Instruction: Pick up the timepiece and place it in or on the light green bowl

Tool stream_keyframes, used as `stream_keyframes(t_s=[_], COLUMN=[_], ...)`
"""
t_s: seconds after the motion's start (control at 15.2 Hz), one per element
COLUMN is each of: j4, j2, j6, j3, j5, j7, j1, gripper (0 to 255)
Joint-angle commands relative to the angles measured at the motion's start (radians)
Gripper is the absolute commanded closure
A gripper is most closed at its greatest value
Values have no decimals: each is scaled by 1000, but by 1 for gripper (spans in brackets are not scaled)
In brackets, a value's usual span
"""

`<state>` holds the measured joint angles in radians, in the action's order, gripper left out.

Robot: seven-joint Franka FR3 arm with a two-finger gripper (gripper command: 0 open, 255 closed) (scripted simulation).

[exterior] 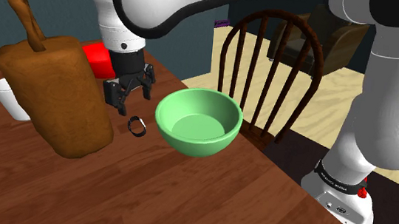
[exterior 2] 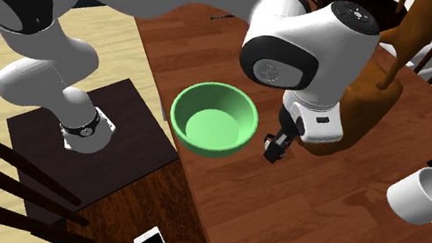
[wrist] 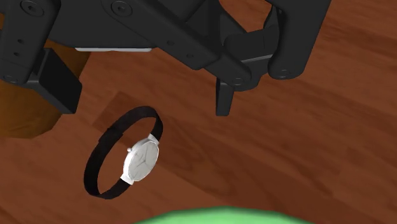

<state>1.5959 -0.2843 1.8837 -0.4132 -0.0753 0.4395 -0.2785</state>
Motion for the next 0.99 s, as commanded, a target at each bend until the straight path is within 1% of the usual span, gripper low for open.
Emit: stream_keyframes(t_s=[0.0, 0.2, 0.73, 0.79, 0.92], j4=[15, 50, 50, 49, 49], j2=[-13, -23, -23, -23, -24], j6=[24, 69, 69, 69, 69], j3=[0, 2, 2, 3, 3], j5=[-5, -10, -10, -10, -10], j7=[5, 8, 8, 7, 8], j1=[-4, -5, -5, -5, -5], gripper=[0, 0, 0, 255, 255])
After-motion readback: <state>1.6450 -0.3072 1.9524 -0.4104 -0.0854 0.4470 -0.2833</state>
